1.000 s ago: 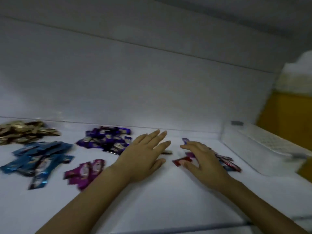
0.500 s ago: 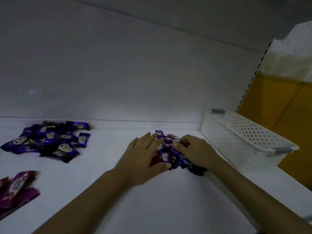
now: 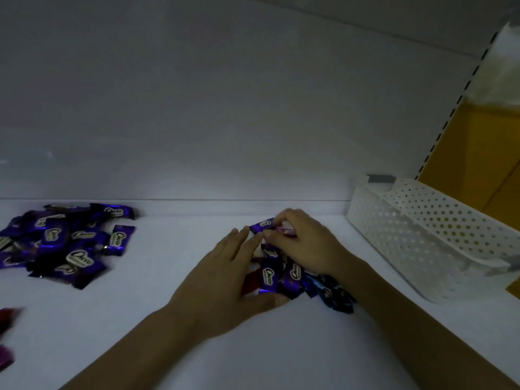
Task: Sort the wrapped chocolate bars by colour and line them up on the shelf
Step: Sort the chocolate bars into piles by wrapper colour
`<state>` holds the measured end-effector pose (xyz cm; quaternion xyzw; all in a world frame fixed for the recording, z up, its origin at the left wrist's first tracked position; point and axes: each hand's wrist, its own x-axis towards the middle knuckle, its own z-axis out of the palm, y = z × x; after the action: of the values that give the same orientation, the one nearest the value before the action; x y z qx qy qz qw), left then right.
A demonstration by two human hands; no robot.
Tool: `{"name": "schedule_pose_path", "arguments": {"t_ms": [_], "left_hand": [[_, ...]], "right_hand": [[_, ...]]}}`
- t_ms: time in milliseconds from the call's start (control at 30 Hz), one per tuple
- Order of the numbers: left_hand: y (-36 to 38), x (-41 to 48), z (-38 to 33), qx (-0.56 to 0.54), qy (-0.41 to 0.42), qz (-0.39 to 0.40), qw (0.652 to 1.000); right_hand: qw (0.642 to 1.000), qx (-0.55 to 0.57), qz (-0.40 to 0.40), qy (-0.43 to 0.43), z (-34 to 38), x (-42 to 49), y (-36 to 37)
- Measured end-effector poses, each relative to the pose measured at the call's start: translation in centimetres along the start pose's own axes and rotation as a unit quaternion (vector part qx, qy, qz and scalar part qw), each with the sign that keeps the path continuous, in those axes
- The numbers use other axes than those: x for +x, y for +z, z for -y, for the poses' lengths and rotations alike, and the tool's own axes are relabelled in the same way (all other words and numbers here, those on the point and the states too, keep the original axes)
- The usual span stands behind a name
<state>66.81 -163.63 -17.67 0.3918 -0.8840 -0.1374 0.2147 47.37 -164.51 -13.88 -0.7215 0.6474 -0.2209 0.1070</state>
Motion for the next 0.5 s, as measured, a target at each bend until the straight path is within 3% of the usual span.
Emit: {"name": "schedule_pose_path", "arguments": {"t_ms": [100, 200, 267, 367, 500], "left_hand": [[-0.1, -0.1, -0.2, -0.018, 0.014, -0.008, 1.000], [-0.4, -0.1, -0.4, -0.011, 0.010, -0.013, 1.000], [-0.6, -0.1, -0.7, -0.029, 0.017, -0.015, 0.999], [-0.7, -0.2, -0.7, 0.007, 0.010, 0.001, 1.000], [-0.5, 0.1, -0.5, 0.021, -0.016, 0.030, 0.999]], "right_hand": [[0.997, -0.031, 0.065, -0.031, 0.5, 0.0, -0.1], [0.988, 0.103, 0.101, -0.052, 1.3, -0.8, -0.5], [0.981, 0.169, 0.072, -0.063, 1.6, -1.1, -1.1], [0.992, 0.103, -0.006, -0.075, -0.1, -1.6, -3.0], [0.997, 0.038, -0.064, 0.024, -2.8, -2.2, -2.9]]}}
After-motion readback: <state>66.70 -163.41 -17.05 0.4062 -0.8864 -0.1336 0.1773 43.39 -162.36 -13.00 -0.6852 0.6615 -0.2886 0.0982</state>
